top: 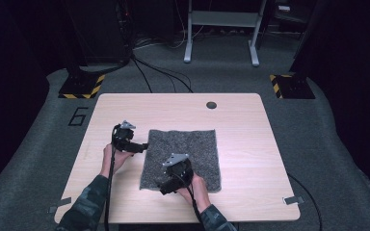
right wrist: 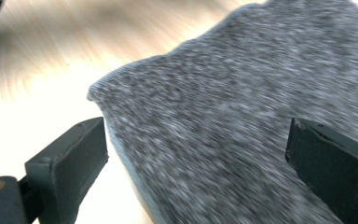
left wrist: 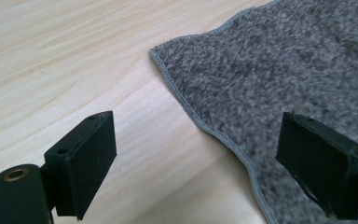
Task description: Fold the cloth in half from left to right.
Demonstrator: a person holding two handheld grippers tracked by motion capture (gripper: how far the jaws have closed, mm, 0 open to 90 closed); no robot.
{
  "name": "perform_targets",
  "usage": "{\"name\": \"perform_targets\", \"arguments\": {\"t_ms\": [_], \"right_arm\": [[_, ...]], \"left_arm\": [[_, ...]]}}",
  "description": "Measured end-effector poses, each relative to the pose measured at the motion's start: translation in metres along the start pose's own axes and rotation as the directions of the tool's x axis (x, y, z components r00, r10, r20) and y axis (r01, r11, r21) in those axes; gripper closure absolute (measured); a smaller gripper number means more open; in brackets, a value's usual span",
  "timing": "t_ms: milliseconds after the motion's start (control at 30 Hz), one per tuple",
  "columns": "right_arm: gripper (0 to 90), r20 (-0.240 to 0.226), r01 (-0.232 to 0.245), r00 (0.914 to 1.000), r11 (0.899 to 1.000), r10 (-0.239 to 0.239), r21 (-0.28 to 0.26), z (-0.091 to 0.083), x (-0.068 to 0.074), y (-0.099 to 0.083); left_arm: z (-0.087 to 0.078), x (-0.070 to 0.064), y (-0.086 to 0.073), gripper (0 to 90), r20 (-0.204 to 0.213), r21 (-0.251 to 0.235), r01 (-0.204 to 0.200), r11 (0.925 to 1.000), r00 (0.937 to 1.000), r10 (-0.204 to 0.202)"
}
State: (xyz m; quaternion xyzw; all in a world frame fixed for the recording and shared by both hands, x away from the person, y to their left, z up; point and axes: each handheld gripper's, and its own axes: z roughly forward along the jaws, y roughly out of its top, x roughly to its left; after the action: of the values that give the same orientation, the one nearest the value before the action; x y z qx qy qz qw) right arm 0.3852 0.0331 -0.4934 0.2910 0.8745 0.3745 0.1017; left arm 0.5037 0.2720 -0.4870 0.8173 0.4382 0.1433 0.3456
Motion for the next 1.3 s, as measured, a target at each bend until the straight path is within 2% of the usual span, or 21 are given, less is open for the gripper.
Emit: {"name": "perform_targets", "arguments": {"t_ms": [100, 133, 200, 333, 533, 600, 667, 700, 767, 833, 1000, 1067, 1133, 1167, 1233, 1300], "right_arm": [[6.2, -0.014, 0.023, 0.9996, 1.000, -0.023, -0.003, 0.009, 0.009, 0.004], [6.4, -0.016, 0.036, 0.9992, 0.999, -0.036, -0.005, 0.011, 0.011, 0.004], [7.0, -0.027, 0.039, 0.9989, 0.999, -0.039, 0.000, 0.016, 0.017, 0.007], [9.1, -0.052, 0.071, 0.9961, 0.997, -0.071, -0.008, 0.025, 0.028, 0.014], [14.4, -0.062, 0.097, 0.9933, 0.995, -0.097, 0.001, 0.039, 0.042, 0.022], [19.0, -0.067, 0.105, 0.9924, 0.994, -0.103, 0.016, 0.041, 0.046, 0.023], [23.5, -0.066, 0.107, 0.9922, 0.994, -0.106, 0.004, 0.045, 0.048, 0.023], [26.4, -0.066, 0.115, 0.9914, 0.993, -0.113, 0.026, 0.045, 0.049, 0.024], [30.7, -0.055, 0.119, 0.9916, 0.993, -0.118, 0.016, 0.049, 0.052, 0.023], [34.3, -0.058, 0.127, 0.9905, 0.991, -0.124, 0.038, 0.050, 0.054, 0.024], [46.5, -0.026, 0.121, 0.9925, 0.992, -0.120, 0.033, 0.055, 0.055, 0.022], [50.1, -0.028, 0.118, 0.9928, 0.991, -0.117, 0.055, 0.055, 0.055, 0.023], [53.8, -0.019, 0.120, 0.9928, 0.992, -0.119, 0.050, 0.055, 0.055, 0.022], [56.8, -0.012, 0.117, 0.9931, 0.993, -0.116, 0.027, 0.057, 0.056, 0.021], [59.1, -0.021, 0.120, 0.9926, 0.992, -0.119, 0.049, 0.057, 0.056, 0.021], [62.2, -0.017, 0.120, 0.9927, 0.992, -0.119, 0.050, 0.057, 0.056, 0.021]], "left_arm": [[0.009, 0.005, 0.005, 13.2, 0.000, 0.003, 0.005, 1.0000, 1.0000, -0.005], [0.012, 0.008, 0.007, 13.6, 0.009, 0.016, 0.013, 0.9998, 0.9999, -0.014], [0.018, 0.012, 0.010, 13.4, 0.020, 0.012, 0.046, 0.9989, 0.9987, -0.046], [0.029, 0.019, 0.018, 13.9, 0.013, 0.020, 0.076, 0.9969, 0.9970, -0.076], [0.043, 0.024, 0.024, 15.0, 0.004, 0.045, 0.076, 0.9961, 0.9971, -0.077], [0.047, 0.025, 0.026, 16.7, -0.007, 0.039, 0.077, 0.9963, 0.9970, -0.077], [0.052, 0.025, 0.028, 18.7, -0.006, 0.053, 0.079, 0.9954, 0.9969, -0.079], [0.054, 0.025, 0.029, 19.5, -0.009, 0.055, 0.081, 0.9952, 0.9967, -0.081], [0.057, 0.025, 0.031, 22.2, -0.017, 0.057, 0.069, 0.9959, 0.9975, -0.069], [0.059, 0.024, 0.034, 23.6, -0.018, 0.058, 0.063, 0.9963, 0.9979, -0.062], [0.064, 0.020, 0.036, 31.1, -0.044, 0.063, 0.019, 0.9979, 0.9989, -0.016], [0.063, 0.019, 0.036, 35.9, -0.044, 0.071, 0.009, 0.9975, 0.9990, -0.006], [0.064, 0.016, 0.037, 39.9, -0.068, 0.073, -0.007, 0.9973, 0.9976, 0.012], [0.063, 0.015, 0.037, 42.4, -0.065, 0.083, -0.017, 0.9964, 0.9977, 0.022], [0.063, 0.012, 0.037, 46.7, -0.057, 0.089, -0.035, 0.9954, 0.9976, 0.040], [0.063, 0.011, 0.036, 50.4, -0.053, 0.078, -0.039, 0.9962, 0.9977, 0.043]]}}
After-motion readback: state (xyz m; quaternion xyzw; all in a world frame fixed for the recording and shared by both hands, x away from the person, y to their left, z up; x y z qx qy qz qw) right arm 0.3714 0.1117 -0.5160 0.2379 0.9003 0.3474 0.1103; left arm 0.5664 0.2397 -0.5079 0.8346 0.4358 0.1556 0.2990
